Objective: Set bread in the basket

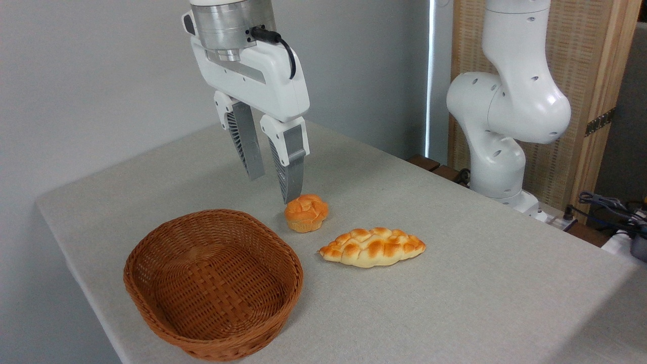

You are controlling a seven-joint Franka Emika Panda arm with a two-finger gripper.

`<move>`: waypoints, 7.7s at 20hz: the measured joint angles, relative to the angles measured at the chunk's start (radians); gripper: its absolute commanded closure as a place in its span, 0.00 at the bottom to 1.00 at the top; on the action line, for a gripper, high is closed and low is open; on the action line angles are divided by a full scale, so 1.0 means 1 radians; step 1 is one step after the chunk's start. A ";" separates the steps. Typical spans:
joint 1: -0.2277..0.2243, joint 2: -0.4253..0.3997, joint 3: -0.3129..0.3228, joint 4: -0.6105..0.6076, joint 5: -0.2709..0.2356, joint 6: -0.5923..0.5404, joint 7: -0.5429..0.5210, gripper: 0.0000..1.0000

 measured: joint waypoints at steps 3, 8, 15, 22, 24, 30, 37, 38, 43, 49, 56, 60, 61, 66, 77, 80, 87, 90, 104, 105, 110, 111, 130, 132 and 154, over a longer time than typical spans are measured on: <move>0.000 0.000 0.000 0.000 0.000 0.000 0.000 0.00; 0.000 0.000 0.000 0.000 0.000 0.000 0.000 0.00; 0.000 0.000 0.001 0.000 0.000 0.000 0.000 0.00; 0.000 0.000 0.001 0.000 0.000 0.000 0.000 0.00; 0.000 0.000 0.001 0.000 0.000 0.000 0.000 0.00; 0.000 0.000 0.001 -0.002 0.000 -0.002 0.000 0.00; 0.000 0.000 0.001 -0.005 0.000 -0.007 0.000 0.00; -0.001 0.000 0.001 -0.006 0.000 -0.008 0.000 0.00; -0.004 -0.028 -0.011 -0.073 0.000 -0.006 0.005 0.00; -0.008 -0.231 -0.011 -0.373 0.000 0.132 0.070 0.00; -0.070 -0.320 -0.048 -0.597 -0.075 0.248 0.077 0.00; -0.088 -0.318 -0.119 -0.682 -0.083 0.364 0.077 0.00; -0.091 -0.318 -0.128 -0.700 -0.088 0.381 0.077 0.00; -0.098 -0.318 -0.132 -0.727 -0.164 0.400 0.077 0.00; -0.112 -0.283 -0.144 -0.729 -0.169 0.422 0.077 0.00; -0.116 -0.266 -0.149 -0.730 -0.169 0.440 0.077 0.00; -0.117 -0.246 -0.173 -0.731 -0.169 0.453 0.077 0.05; -0.117 -0.235 -0.187 -0.734 -0.169 0.461 0.077 0.14; -0.117 -0.224 -0.199 -0.741 -0.169 0.490 0.077 0.59; -0.117 -0.224 -0.199 -0.741 -0.169 0.491 0.077 0.58; -0.117 -0.224 -0.200 -0.741 -0.169 0.491 0.086 0.64; -0.117 -0.224 -0.200 -0.741 -0.169 0.491 0.088 0.64; -0.102 -0.229 -0.035 -0.459 -0.169 0.260 0.172 0.65; -0.102 -0.218 -0.033 -0.429 -0.169 0.259 0.172 0.65; -0.120 0.252 -0.113 -0.063 -0.132 0.422 0.007 0.35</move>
